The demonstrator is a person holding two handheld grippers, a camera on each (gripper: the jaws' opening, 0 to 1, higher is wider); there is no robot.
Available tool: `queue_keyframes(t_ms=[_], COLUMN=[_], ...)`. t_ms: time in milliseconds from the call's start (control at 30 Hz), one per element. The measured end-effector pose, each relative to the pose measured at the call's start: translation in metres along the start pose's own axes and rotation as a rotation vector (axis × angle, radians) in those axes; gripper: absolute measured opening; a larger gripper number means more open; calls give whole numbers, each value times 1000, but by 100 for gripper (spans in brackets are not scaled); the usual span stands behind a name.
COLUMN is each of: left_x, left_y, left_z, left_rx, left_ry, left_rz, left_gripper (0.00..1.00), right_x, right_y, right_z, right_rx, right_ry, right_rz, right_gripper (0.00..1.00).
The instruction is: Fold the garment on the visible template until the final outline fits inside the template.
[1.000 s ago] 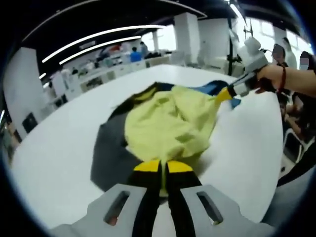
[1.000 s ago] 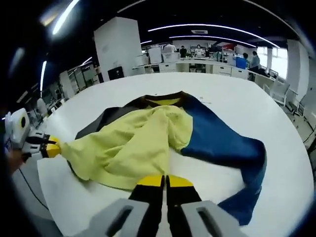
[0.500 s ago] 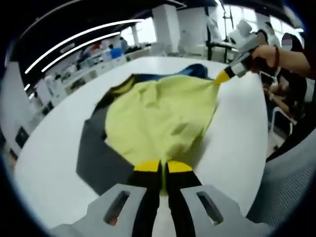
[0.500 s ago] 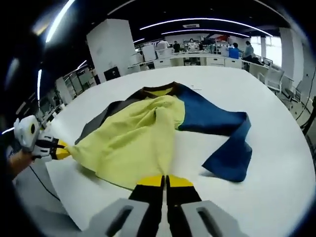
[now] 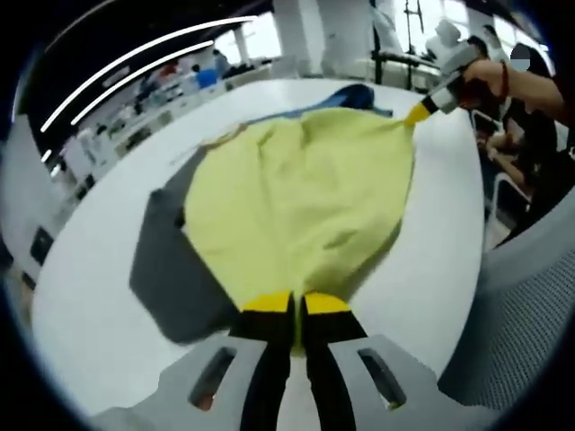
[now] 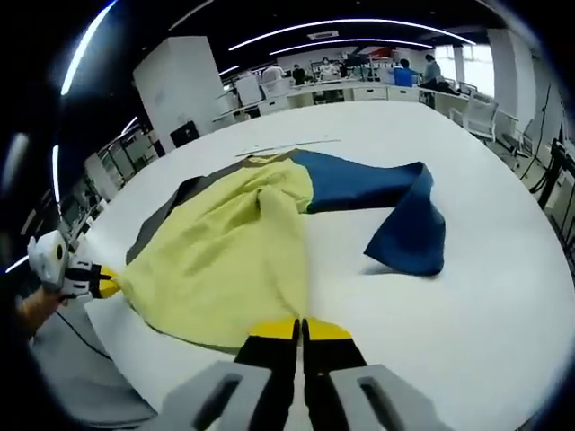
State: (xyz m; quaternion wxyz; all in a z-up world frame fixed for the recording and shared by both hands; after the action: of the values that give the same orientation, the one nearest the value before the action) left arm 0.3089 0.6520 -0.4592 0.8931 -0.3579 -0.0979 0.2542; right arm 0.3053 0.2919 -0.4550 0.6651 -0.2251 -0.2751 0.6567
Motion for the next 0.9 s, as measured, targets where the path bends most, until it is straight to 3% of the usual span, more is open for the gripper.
queue_keyframes(t_ms=[167,467,567,667,900], left_x=[-7,-15,-15,-14,-11], left_y=[2,8,10,14,19], left_z=[-1,-1,4,11,22], left_rx=[8,17,-3,-39,-72], left_ry=[20,36,27,-3,-54], left_rz=[0,33,81,186,294], left_gripper=[0,3,6,14,29], right_x=[1,-2,-4,-4,-4], right_y=[12,23,24,25,25], right_z=[8,12,12,11,13], right_rx=[52,73,70,75,64], right_ry=[26,61,60,57,33], right_rz=[29,60,45,36,33], right_gripper=[0,0,0,0,2])
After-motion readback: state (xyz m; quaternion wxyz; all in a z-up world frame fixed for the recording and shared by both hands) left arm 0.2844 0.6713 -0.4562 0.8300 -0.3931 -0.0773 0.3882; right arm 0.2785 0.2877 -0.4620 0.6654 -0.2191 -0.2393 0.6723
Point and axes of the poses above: the point that each gripper's makers call its tool centre point, and the gripper's own axes: z roughly backward along the fingers, x roughly to its left, y roughly out of its underside, the point moved 7 cm from there along z, roughly backward along the fingers, and after that the axes turned 13 degrees about y, right-handed, at the moved point
